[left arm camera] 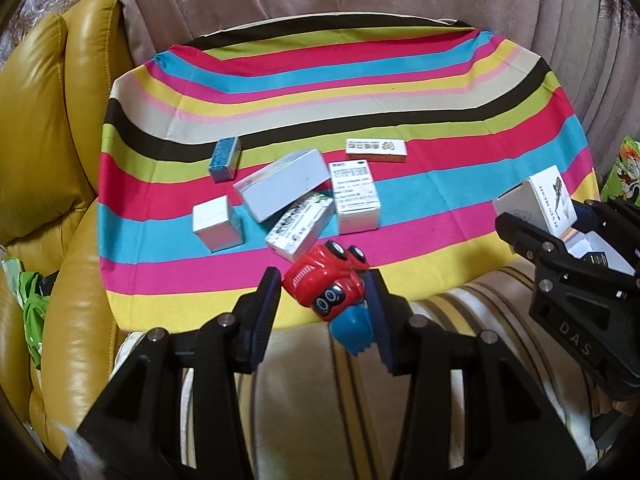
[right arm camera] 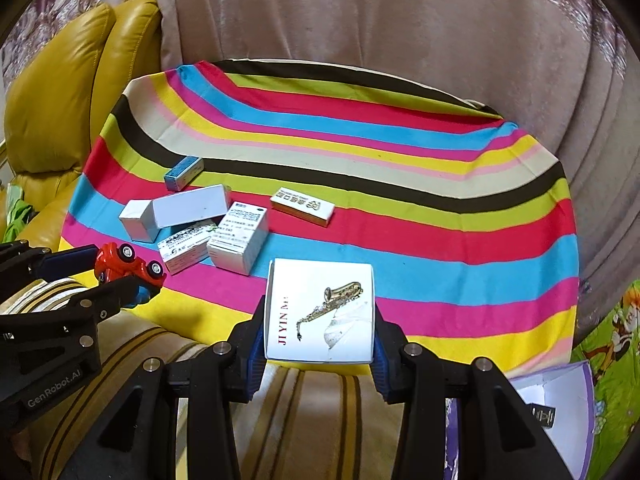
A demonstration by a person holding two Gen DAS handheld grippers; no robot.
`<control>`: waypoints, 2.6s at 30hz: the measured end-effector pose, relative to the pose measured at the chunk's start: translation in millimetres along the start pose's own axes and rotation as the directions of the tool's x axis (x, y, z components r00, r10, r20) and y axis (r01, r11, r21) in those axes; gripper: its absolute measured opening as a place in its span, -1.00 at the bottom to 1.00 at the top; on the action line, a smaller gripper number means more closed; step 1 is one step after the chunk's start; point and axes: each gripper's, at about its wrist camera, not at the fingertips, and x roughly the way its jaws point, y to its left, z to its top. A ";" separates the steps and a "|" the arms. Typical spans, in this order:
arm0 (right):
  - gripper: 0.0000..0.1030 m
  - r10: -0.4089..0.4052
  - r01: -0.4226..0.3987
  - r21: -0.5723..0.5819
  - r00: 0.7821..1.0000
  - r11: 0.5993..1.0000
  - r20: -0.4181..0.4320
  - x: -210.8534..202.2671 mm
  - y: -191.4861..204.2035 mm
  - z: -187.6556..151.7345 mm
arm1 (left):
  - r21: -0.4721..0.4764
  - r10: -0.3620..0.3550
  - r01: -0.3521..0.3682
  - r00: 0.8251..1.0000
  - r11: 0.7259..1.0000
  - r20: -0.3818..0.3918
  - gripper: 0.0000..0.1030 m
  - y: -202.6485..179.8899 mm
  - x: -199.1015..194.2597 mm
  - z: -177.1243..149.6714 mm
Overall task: Organize rigid objects
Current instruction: 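Carry the toy car and music box toward the purple-rimmed box, then lower both items into the purple-rimmed box and open both tools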
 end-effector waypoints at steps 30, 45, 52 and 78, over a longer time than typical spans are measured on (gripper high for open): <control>-0.15 -0.058 0.061 0.194 0.998 0.979 -0.021 -27.0 -87.6 -30.2 | 0.181 -0.084 0.076 0.996 0.981 0.038 -0.08 -85.6 -7.9 16.8; -0.15 -0.152 0.169 0.361 0.986 0.917 -0.074 -53.0 -169.9 -81.5 | 0.295 -0.346 0.345 0.937 0.891 -0.049 -0.08 -170.1 -8.4 26.6; -0.15 -0.193 0.217 0.434 0.976 0.875 -0.099 -66.5 -206.2 -105.3 | 0.294 -0.485 0.502 0.864 0.814 -0.134 -0.08 -205.2 -1.9 26.9; 0.51 -0.255 0.282 0.459 0.959 0.842 -0.123 -70.2 -212.9 -104.1 | 0.164 -0.564 0.570 0.822 0.805 -0.083 0.52 -195.2 1.5 33.0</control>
